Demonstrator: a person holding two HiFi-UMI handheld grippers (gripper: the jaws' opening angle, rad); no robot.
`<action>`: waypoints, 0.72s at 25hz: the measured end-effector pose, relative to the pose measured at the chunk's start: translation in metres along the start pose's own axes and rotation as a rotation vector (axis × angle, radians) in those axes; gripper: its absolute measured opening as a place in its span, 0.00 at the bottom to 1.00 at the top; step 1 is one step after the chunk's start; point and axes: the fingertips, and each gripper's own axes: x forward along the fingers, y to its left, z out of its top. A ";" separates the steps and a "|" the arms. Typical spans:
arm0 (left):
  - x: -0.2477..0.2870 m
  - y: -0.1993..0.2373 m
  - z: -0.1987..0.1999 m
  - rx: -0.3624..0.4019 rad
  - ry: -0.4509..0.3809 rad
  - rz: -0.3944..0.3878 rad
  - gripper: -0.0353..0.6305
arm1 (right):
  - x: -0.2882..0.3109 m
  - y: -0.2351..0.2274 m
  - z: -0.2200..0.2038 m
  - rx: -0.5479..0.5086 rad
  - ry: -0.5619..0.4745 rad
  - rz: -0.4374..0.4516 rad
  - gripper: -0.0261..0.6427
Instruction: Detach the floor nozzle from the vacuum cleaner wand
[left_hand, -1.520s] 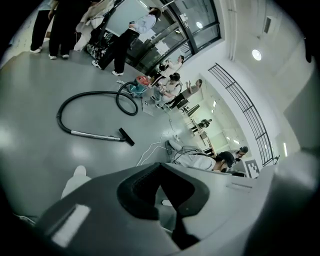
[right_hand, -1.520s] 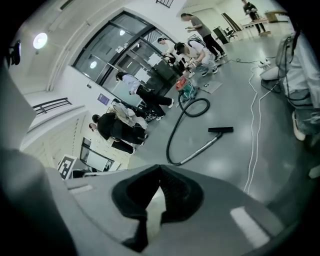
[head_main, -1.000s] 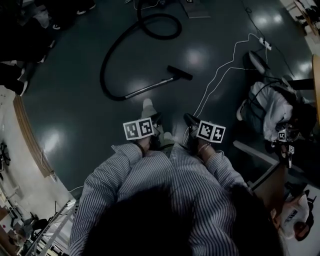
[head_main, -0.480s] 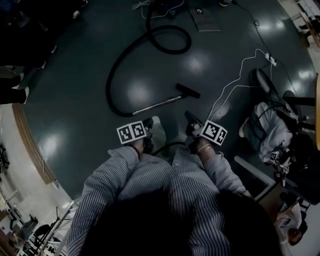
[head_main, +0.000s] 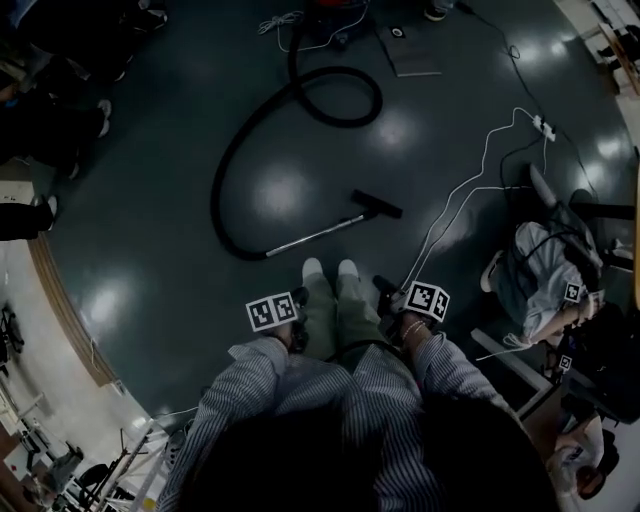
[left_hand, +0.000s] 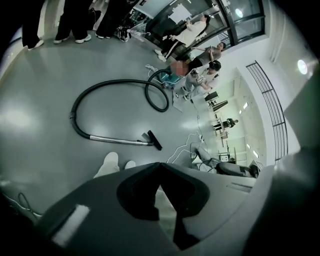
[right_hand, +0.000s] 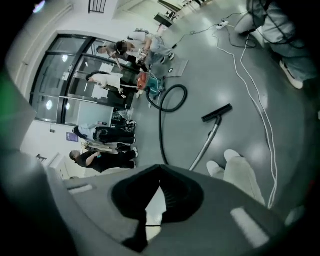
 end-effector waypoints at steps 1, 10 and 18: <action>0.006 0.007 -0.002 0.007 0.018 0.015 0.05 | 0.006 -0.013 0.000 0.002 0.030 -0.017 0.04; 0.079 0.054 0.009 0.120 0.154 0.050 0.05 | 0.060 -0.098 0.013 -0.015 0.156 -0.063 0.04; 0.193 0.067 0.013 0.324 0.317 0.025 0.05 | 0.123 -0.193 0.019 -0.043 0.220 -0.132 0.04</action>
